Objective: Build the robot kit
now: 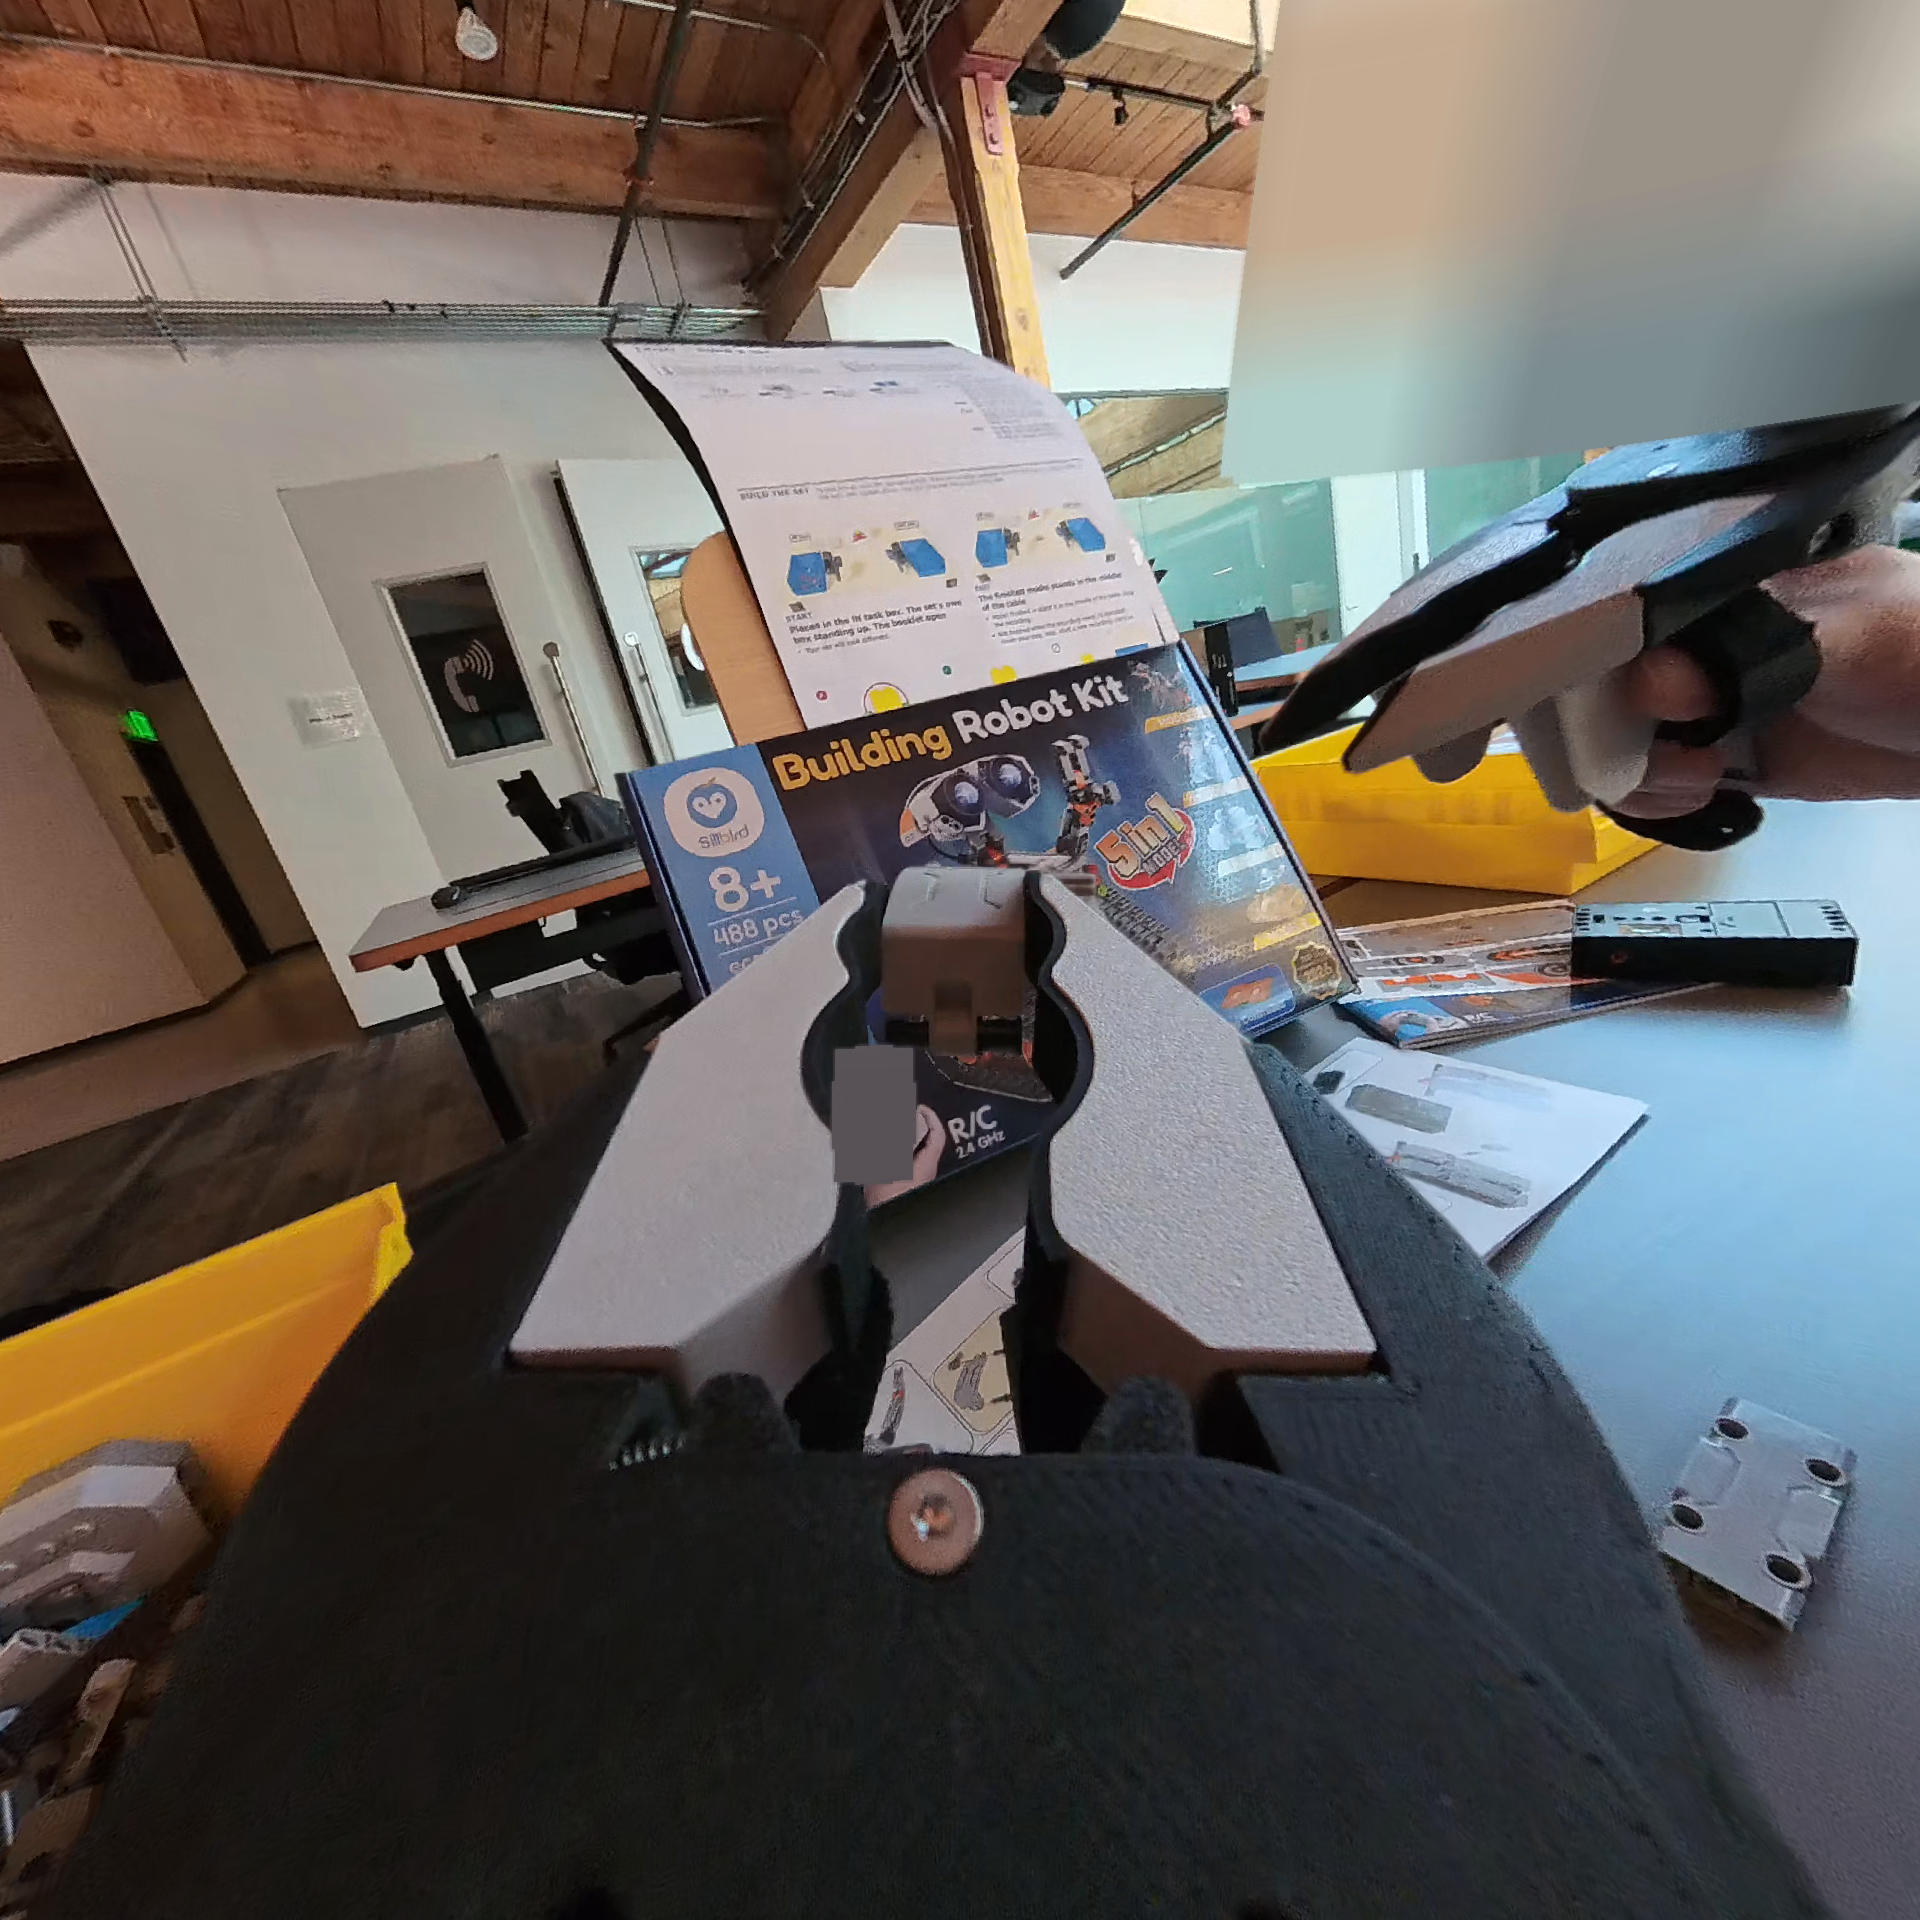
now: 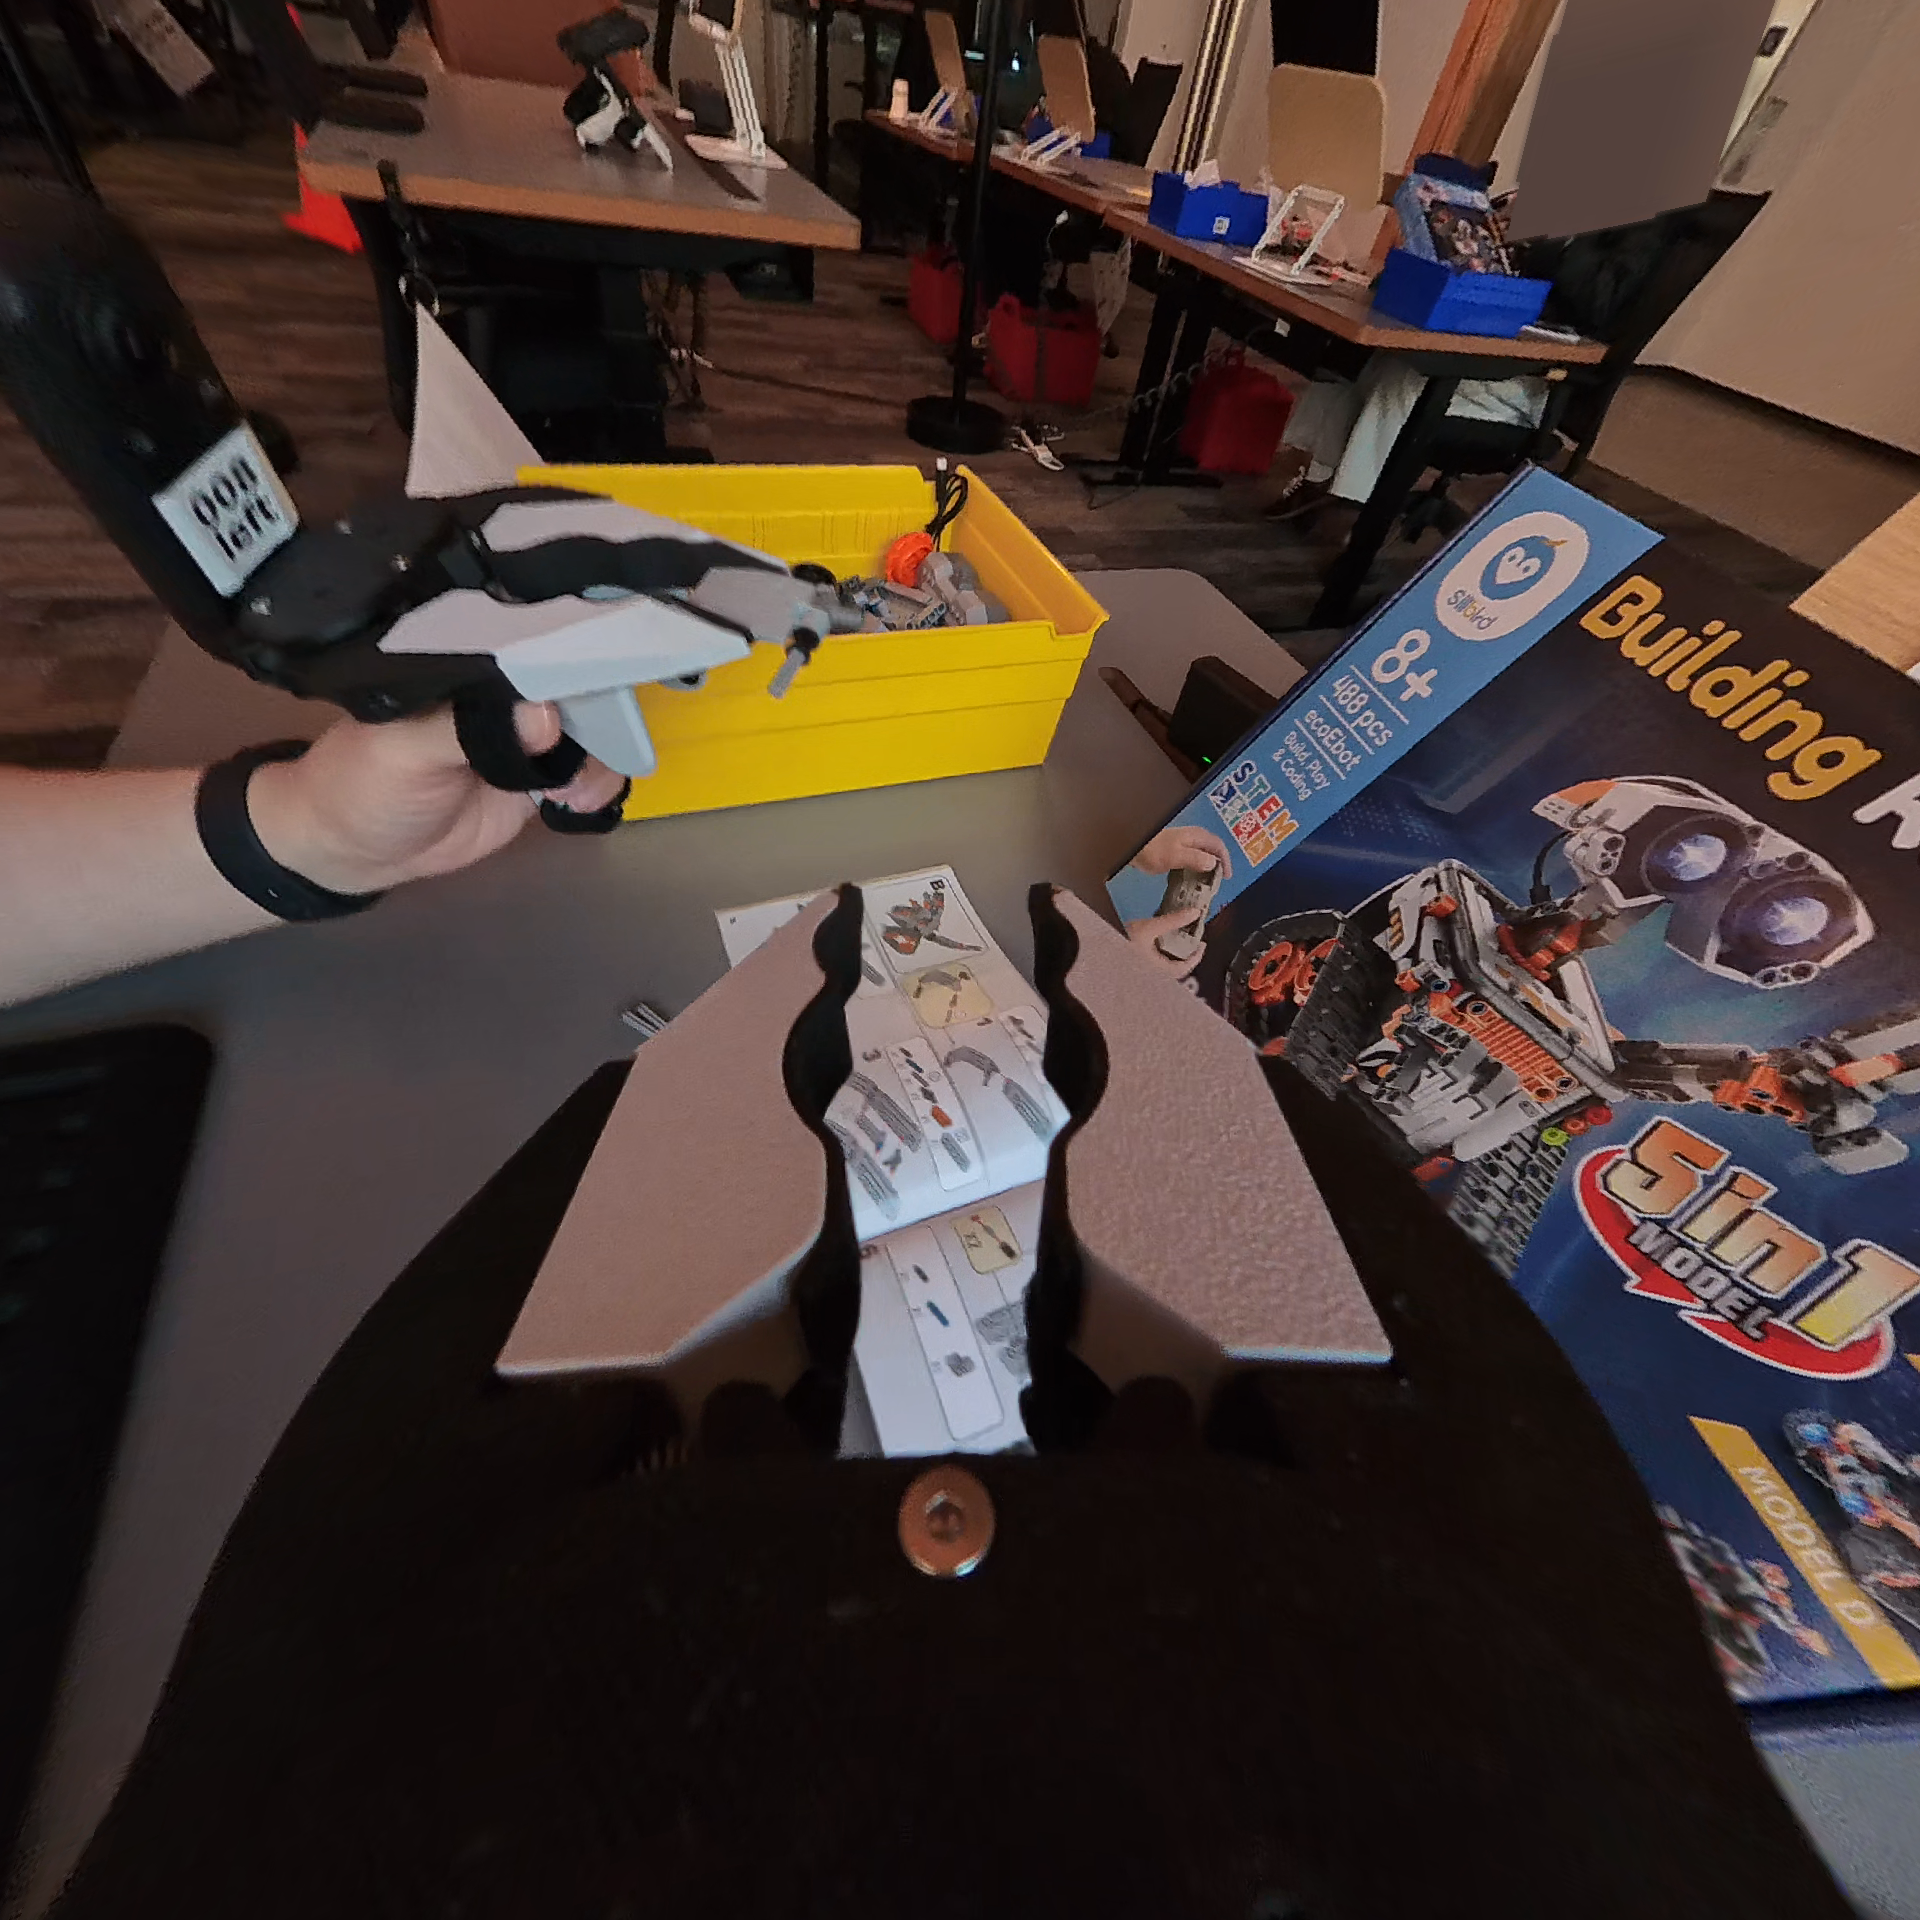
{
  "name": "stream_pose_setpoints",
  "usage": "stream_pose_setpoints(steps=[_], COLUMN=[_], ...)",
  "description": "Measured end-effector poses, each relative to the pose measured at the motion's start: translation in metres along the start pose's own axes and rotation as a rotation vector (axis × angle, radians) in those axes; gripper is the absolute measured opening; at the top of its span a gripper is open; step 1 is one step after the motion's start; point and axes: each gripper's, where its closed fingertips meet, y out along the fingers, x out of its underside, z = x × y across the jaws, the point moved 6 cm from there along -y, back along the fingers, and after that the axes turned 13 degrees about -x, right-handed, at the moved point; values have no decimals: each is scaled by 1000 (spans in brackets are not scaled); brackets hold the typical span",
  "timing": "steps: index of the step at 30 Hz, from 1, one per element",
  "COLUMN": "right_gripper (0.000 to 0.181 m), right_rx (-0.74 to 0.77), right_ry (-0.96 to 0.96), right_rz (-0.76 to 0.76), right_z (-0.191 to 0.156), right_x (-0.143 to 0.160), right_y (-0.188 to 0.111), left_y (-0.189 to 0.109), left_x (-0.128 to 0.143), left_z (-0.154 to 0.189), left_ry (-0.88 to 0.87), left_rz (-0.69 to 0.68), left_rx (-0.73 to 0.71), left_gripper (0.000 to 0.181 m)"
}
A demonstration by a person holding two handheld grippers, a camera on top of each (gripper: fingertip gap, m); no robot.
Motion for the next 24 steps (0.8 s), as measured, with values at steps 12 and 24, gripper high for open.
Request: stream_pose_setpoints(steps=[12, 24], right_gripper=[19, 24], right_rx=[-25, -362], right_ry=[80, 736], right_rz=[168, 317], right_z=[-21, -11], right_x=[-6, 22], right_y=[30, 50], left_y=[4, 1], left_x=[14, 11], left_z=[9, 41], left_ry=[42, 37], left_rz=[-53, -22], left_rx=[11, 135], left_gripper=[25, 25])
